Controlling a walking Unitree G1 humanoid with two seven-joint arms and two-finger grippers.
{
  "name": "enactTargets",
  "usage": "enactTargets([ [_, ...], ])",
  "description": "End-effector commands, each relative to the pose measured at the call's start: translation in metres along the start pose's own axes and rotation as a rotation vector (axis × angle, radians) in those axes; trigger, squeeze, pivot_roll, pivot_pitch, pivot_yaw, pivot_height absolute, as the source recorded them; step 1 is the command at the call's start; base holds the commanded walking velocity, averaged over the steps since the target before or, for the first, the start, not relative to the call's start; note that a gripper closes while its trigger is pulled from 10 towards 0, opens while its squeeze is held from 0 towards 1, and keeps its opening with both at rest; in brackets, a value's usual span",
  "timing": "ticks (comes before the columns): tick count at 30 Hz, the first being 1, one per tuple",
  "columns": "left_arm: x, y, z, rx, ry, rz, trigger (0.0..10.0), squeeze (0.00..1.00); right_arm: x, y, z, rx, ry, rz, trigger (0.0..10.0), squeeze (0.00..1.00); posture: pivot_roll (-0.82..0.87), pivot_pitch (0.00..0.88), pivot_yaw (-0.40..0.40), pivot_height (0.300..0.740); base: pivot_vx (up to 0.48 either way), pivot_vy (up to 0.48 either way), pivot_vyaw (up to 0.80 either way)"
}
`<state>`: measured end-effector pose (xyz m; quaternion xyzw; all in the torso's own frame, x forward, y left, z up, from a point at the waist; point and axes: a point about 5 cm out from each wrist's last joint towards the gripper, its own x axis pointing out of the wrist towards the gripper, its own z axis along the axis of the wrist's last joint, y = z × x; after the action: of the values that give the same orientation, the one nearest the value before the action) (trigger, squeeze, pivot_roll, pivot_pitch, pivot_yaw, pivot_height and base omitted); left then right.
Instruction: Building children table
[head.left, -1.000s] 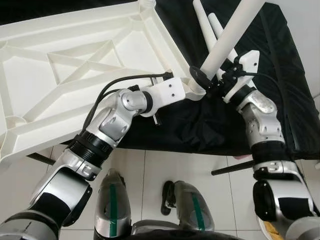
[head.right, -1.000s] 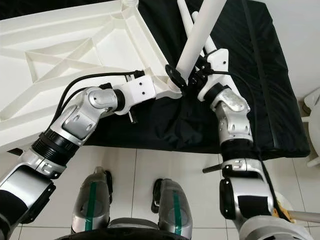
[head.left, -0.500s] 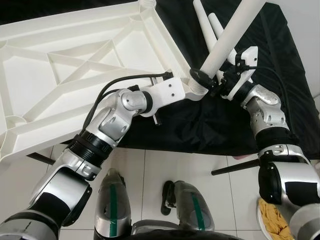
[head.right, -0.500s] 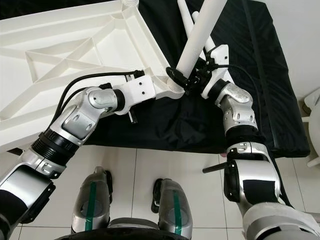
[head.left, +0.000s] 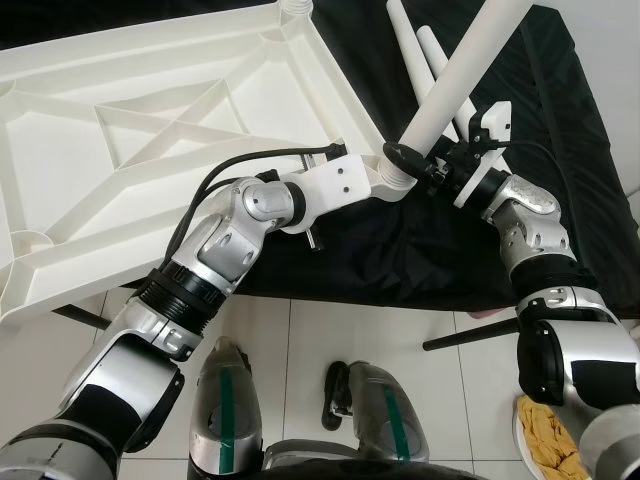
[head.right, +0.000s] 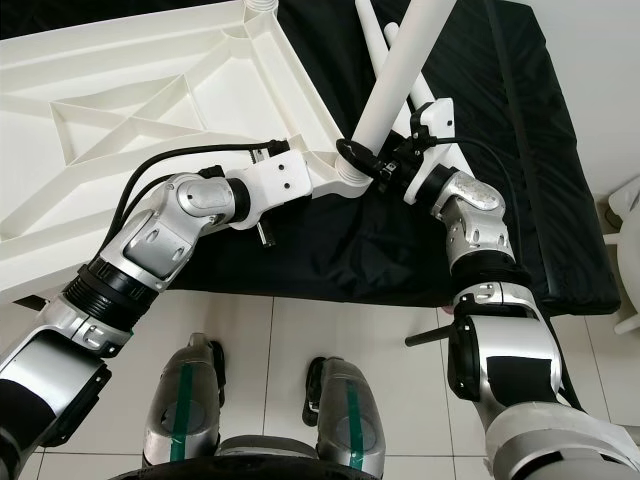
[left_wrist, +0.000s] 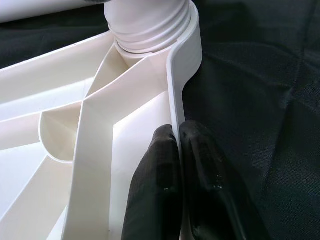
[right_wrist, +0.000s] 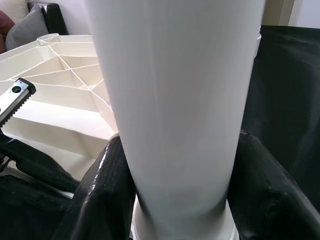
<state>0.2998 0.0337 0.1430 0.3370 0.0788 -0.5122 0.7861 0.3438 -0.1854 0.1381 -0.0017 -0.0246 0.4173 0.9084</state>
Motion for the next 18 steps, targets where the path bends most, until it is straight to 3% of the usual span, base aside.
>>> enactTargets([
  [1, -0.002, 0.006, 0.015, 0.054, -0.053, 0.018, 10.0, 0.00, -0.006, -0.004, 0.000, 0.006, -0.002, -0.029, 8.1, 0.00, 0.06, 0.041, -0.059, 0.740, 0.000, 0.000, 0.00],
  [2, -0.002, 0.006, 0.015, 0.054, -0.053, 0.018, 10.0, 0.00, -0.005, -0.003, 0.000, 0.008, 0.002, -0.030, 10.0, 0.00, 0.06, 0.043, -0.060, 0.740, 0.000, 0.000, 0.00],
  [15, -0.002, 0.005, 0.015, 0.050, -0.053, 0.022, 10.0, 0.00, 0.009, 0.011, 0.003, 0.037, -0.059, -0.118, 10.0, 0.00, 0.05, 0.049, -0.072, 0.740, 0.000, 0.000, 0.00],
  [18, -0.001, 0.002, 0.015, 0.047, -0.054, 0.017, 10.0, 0.00, 0.020, 0.025, 0.005, 0.023, -0.105, -0.200, 10.0, 0.00, 0.05, 0.052, -0.074, 0.740, 0.000, 0.000, 0.00],
])
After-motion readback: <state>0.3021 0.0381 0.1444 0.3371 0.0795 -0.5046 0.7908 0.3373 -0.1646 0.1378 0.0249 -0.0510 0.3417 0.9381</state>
